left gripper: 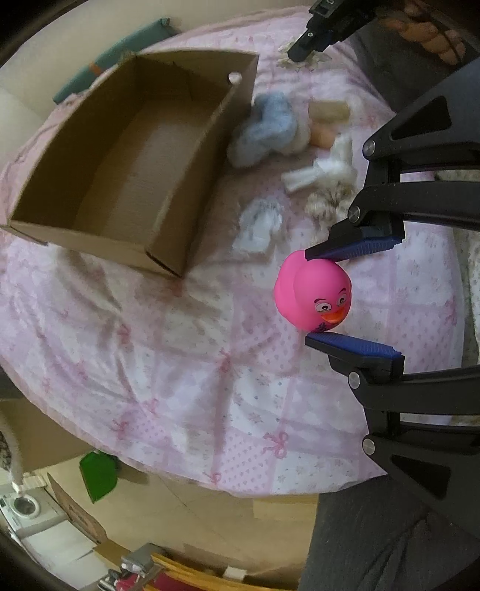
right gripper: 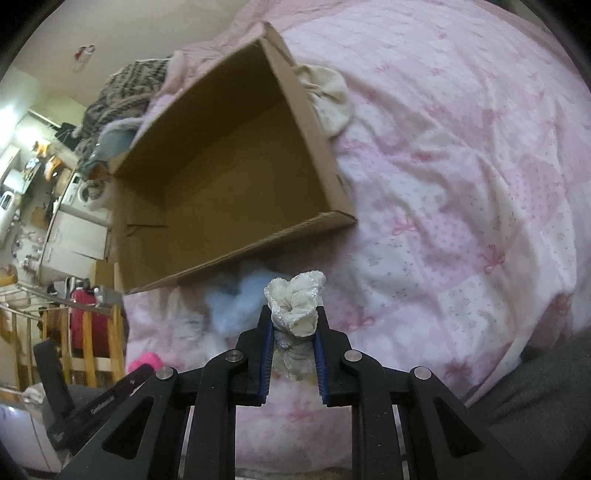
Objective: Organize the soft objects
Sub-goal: 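Carry the duck and scrunchie over the box with both tools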
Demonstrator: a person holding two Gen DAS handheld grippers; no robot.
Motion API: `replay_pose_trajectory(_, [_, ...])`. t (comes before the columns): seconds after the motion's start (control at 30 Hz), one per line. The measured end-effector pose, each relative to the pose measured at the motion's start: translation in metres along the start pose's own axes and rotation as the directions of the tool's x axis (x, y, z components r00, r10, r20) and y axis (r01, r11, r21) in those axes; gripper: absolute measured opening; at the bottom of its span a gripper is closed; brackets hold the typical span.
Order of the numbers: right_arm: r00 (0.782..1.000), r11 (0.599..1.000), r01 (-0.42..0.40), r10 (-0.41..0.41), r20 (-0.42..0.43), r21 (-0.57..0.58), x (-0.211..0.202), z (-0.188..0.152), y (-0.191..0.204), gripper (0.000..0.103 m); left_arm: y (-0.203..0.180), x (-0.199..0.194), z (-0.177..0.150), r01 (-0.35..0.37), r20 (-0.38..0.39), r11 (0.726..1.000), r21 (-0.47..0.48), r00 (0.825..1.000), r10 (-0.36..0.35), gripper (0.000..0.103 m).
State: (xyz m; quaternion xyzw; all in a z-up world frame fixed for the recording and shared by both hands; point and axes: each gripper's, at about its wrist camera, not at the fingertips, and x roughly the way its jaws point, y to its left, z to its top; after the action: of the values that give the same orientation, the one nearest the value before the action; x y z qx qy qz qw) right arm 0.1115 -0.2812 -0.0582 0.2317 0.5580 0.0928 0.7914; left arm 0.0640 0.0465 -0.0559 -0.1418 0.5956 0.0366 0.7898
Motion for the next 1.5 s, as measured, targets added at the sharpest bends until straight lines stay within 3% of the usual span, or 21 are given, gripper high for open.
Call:
replay_pose_trajectory(0.23, [0.994,0.99,-0.064,0.074,0.078,-0.127,-0.042,0.015,0.039,0.021,-0.031,-0.053,0.031,0.019,0.161,0.994,0.108,0.986,-0.036,0.035])
replay_pose_trajectory(0.43, [0.987,0.971,-0.065,0.096,0.127,-0.232,-0.057,0.036,0.071,0.021,-0.062,-0.072,0.066,0.019,0.237,0.985,0.174,0.97,-0.061,0.035])
replay_pose_trajectory(0.67, [0.983,0.964,-0.057,0.1,0.155,-0.259,-0.041,0.062,0.088,0.021,-0.09,-0.059,0.098,0.0,0.259,0.972,0.235,0.964,-0.063,0.035])
replay_pose_trajectory(0.83, [0.986,0.96,-0.032,0.075,0.147,-0.278,-0.012,0.073,0.089,0.021,-0.101,-0.031,0.114,-0.02,0.239,0.966,0.256,0.97,-0.043,0.035])
replay_pose_trajectory(1.23, [0.998,0.966,0.032,-0.019,0.052,-0.257,0.055,0.075,0.062,0.021,-0.111,0.034,0.116,-0.035,0.201,0.952,0.304,0.979,-0.028,0.035])
replay_pose_trajectory(1.5, [0.991,0.938,0.13,-0.128,0.027,-0.322,0.08,0.069,0.062,0.021,-0.111,0.051,0.117,-0.088,0.207,0.947,0.31,0.978,0.023,0.035])
